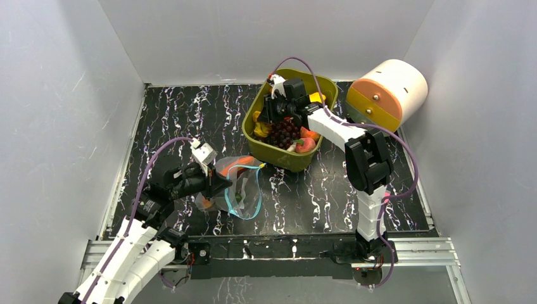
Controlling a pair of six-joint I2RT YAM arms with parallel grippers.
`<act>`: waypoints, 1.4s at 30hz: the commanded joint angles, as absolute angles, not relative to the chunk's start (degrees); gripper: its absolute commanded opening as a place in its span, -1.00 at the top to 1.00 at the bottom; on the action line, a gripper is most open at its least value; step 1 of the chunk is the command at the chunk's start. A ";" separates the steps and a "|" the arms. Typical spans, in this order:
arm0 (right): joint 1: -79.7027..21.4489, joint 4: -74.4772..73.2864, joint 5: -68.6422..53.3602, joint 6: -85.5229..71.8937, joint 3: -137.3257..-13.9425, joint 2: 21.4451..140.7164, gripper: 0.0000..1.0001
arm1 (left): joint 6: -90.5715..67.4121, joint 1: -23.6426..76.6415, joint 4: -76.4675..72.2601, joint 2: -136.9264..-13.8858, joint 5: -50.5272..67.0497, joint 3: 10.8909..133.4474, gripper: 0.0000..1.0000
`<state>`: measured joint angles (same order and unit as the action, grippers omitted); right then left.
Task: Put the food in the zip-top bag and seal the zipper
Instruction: Pick up the fake fruit from the bin.
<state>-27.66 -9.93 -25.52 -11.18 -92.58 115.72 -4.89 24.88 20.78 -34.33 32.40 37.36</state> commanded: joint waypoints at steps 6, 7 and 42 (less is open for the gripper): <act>-27.85 -2.24 -27.78 -10.71 -89.53 108.73 1.00 | -4.08 24.79 18.98 -34.45 33.43 36.79 1.00; -27.84 -1.38 -27.62 -10.79 -88.76 108.16 1.00 | -4.11 24.79 19.03 -34.50 33.45 36.79 1.00; -25.55 16.58 -26.33 -29.88 -79.78 94.40 1.00 | -3.96 24.79 19.05 -33.86 32.96 36.63 1.00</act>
